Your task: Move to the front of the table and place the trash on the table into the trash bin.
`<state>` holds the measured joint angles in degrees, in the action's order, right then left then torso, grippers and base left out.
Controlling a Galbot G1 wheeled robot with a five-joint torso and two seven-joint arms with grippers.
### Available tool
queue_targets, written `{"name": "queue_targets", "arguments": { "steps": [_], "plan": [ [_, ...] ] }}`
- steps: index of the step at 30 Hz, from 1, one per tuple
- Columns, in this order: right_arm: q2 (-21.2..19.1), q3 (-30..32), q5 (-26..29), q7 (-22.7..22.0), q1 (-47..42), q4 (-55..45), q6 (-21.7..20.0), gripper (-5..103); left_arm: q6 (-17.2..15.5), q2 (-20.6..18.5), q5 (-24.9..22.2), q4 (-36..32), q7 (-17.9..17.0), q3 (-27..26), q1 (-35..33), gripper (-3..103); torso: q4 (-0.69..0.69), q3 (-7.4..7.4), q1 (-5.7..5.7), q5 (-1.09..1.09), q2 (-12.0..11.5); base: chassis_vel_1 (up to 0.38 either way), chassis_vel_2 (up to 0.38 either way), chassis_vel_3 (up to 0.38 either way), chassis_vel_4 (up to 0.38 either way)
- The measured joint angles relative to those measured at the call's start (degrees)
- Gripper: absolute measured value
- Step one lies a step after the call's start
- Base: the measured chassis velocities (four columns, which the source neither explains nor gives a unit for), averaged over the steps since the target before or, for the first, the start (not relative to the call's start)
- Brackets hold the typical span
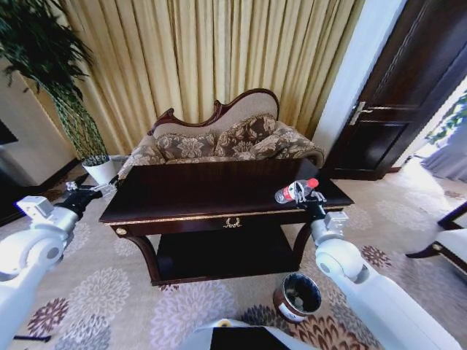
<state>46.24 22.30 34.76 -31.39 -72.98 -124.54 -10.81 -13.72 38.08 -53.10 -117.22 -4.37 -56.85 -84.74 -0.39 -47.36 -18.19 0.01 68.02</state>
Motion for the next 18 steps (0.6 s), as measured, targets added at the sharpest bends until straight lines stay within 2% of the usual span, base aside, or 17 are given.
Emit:
{"name": "queue_targets", "arguments": {
  "steps": [18],
  "plan": [
    [0.0, 0.1, 0.1, 0.3, -0.3, -0.1, 0.1, 32, 0.0, 0.8, 0.4, -1.0, 0.0, 0.0, -0.4, 100, 0.0, 0.0, 0.0, 0.0, 0.0, 0.126, -0.133, -0.131, 0.132]
  ]
}}
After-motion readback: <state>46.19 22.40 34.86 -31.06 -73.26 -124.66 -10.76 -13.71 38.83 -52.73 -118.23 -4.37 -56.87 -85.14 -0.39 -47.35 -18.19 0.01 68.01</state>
